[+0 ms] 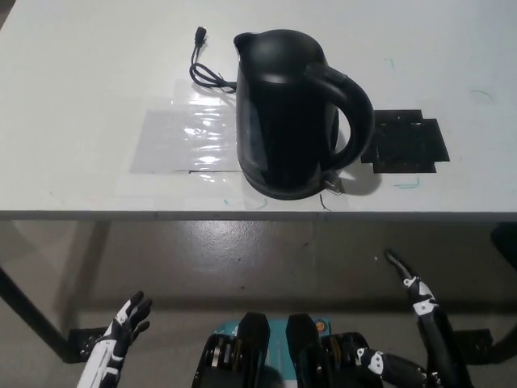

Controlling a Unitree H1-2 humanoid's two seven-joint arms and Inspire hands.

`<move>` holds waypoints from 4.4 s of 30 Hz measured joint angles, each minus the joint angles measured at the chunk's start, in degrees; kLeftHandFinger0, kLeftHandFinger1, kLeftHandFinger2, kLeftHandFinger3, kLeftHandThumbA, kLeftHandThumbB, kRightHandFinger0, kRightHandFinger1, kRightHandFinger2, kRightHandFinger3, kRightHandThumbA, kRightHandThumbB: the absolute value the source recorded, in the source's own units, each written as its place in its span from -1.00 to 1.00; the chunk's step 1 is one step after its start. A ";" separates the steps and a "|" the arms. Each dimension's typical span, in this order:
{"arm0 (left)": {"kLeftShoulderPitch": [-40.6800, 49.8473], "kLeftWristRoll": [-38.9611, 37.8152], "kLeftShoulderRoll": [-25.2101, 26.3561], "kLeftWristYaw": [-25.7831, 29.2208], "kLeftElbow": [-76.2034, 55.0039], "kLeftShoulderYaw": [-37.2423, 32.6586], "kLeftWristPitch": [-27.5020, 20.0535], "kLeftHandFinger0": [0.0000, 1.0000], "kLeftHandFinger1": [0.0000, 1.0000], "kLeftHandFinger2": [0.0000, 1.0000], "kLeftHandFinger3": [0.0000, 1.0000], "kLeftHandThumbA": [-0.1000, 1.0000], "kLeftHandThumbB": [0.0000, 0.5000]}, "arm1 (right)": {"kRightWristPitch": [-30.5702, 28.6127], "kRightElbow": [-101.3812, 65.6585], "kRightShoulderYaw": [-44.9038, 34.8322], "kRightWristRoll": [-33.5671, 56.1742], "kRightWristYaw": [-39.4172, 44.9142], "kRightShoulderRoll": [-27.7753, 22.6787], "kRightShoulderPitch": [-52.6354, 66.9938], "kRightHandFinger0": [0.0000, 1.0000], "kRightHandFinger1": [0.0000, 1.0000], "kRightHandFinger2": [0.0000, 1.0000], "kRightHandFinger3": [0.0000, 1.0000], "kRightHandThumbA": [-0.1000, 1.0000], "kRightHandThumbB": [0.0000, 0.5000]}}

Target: A kettle is kept at the center of the table close to the robot and the robot uses its right index finger to press downwards on the transparent start boiling button

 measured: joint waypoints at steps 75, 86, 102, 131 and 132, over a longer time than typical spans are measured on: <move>-0.74 -0.36 1.45 -0.77 -4.29 0.12 -0.48 1.00 1.00 1.00 1.00 1.00 0.12 | 34.63 17.94 5.94 -35.39 4.53 4.96 -24.52 -1.00 -1.00 -1.00 1.00 0.87 0.06; -0.75 -0.39 1.45 -0.78 -4.29 0.10 -0.56 1.00 1.00 1.00 1.00 1.00 0.14 | 34.67 22.40 6.27 -35.08 4.20 4.97 -27.03 -1.00 -1.00 -1.00 1.00 0.90 0.07; -0.84 -0.41 1.46 -0.77 -4.29 0.09 -0.62 1.00 1.00 1.00 1.00 1.00 0.10 | 35.14 24.97 6.93 -34.34 2.37 4.96 -28.85 -1.00 -1.00 -1.00 1.00 0.96 0.01; -1.11 -0.44 1.70 -0.85 -4.29 0.00 -0.65 1.00 1.00 1.00 1.00 1.00 0.07 | 35.95 34.52 7.68 -32.91 -1.17 5.90 -33.29 -1.00 -1.00 -1.00 1.00 0.94 -0.03; -1.10 -0.44 1.71 -0.96 -4.29 -0.02 -0.67 1.00 1.00 1.00 1.00 1.00 0.05 | 35.97 34.55 7.72 -32.91 -1.29 5.90 -33.29 -1.00 -1.00 -1.00 1.00 0.99 0.01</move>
